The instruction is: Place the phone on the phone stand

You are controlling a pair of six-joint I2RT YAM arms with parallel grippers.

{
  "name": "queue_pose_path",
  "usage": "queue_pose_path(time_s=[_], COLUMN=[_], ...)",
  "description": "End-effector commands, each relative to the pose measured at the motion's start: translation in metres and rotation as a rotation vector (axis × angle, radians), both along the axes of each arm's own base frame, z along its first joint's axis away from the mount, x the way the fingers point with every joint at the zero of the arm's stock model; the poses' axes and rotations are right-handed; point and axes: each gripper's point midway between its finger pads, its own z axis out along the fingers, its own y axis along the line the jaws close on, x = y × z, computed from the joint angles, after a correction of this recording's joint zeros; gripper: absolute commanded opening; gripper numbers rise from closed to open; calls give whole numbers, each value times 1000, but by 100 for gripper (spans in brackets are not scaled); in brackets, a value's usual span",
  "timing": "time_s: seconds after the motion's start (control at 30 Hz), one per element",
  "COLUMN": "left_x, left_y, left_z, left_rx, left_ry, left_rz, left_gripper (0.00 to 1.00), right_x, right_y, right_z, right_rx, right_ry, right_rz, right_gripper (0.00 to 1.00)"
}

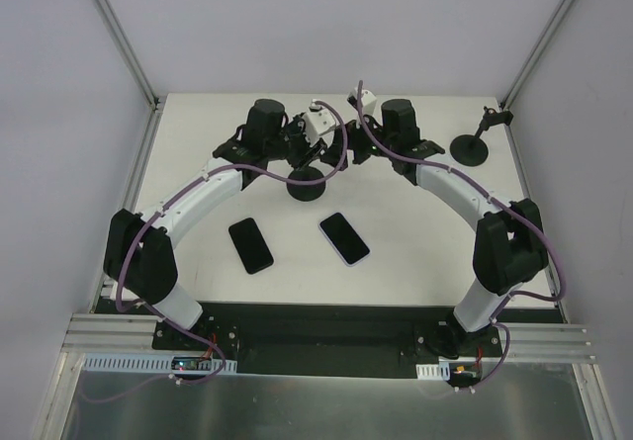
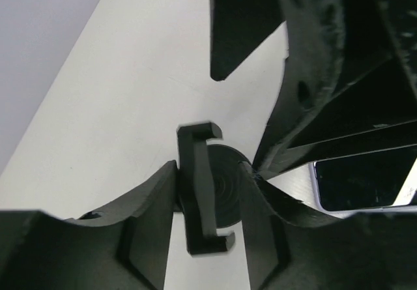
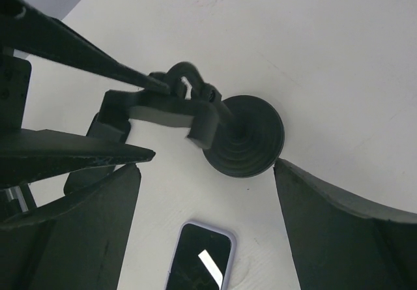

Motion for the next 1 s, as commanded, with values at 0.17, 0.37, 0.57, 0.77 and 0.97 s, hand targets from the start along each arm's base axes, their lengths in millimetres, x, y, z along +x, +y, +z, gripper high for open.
queue_pose_path(time_s=[0.17,0.37,0.57,0.77,0.97], left_x=[-11,-12,-44,-78,-93], left_y=[5,42,68,77,83], left_z=[62,90,101,115,115], left_rx=[-218,-363,-449,-476,-440], left_ry=[-42,-57,-53,-93,-122], left_rz=[75,256,260,198,172], left_gripper=[57,69,72,80,84], right_x=[15,-5,-83,-131,-142], right_y=[-16,-67,-99,-96,-80], right_z=[17,24,-28,-70,-102], right_rx=[-9,-213,-424,-546,-610], right_ry=[-78,0,154,280,357], right_rz=[-123,-286,-297,-225,-206], right_gripper=[99,96,96,96,96])
